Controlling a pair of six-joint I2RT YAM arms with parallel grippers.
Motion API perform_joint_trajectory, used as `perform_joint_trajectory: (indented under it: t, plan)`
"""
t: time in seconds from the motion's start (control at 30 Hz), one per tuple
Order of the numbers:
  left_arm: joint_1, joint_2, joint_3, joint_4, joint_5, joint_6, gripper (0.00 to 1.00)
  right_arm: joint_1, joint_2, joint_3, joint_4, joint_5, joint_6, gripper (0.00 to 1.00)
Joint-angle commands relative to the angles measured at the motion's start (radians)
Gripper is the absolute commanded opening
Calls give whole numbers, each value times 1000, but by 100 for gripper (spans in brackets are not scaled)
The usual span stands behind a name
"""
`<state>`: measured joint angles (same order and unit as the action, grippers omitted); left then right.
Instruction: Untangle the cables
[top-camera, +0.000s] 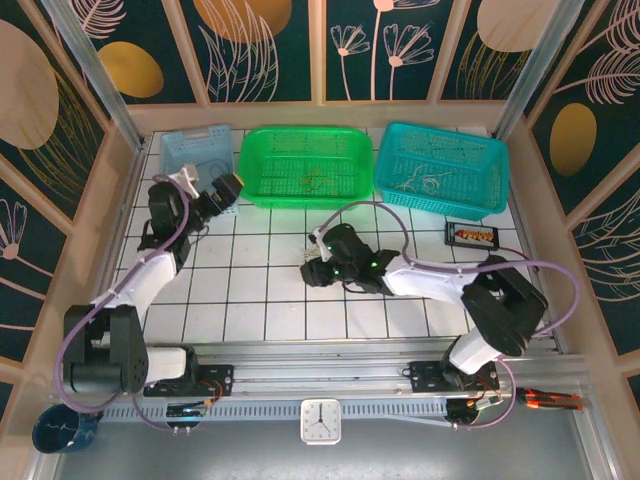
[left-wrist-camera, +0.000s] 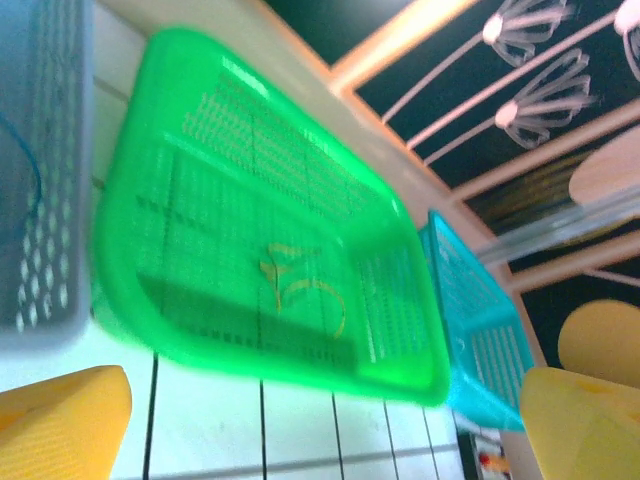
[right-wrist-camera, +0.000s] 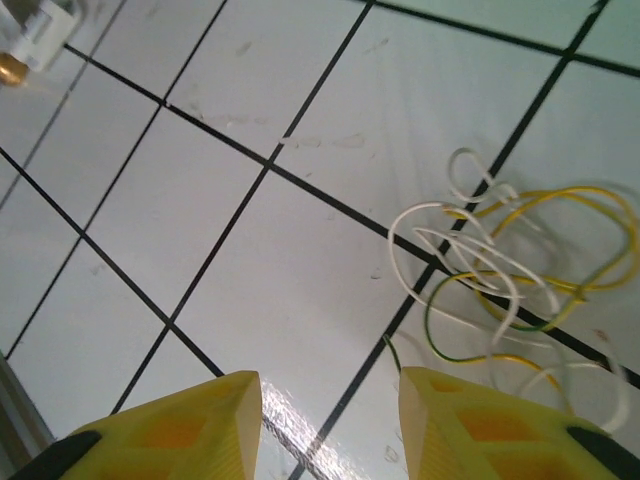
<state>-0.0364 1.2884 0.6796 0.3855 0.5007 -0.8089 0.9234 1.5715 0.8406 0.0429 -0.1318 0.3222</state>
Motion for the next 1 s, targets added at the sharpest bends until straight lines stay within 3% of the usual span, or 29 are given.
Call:
perform_joint_trajectory:
  t: [0.0,0.23,0.97]
  plan:
    - [-10,-72,-109,90,4,-79,99,28,72,67,-63,38,-41,39]
    - [-10,-139,-209,80,-16,-85,99,60,158,118,-131,124,-61,36]
    - [-9,-136,-236,108,-8,-110,99,69,282,163,-164,250,-73,33]
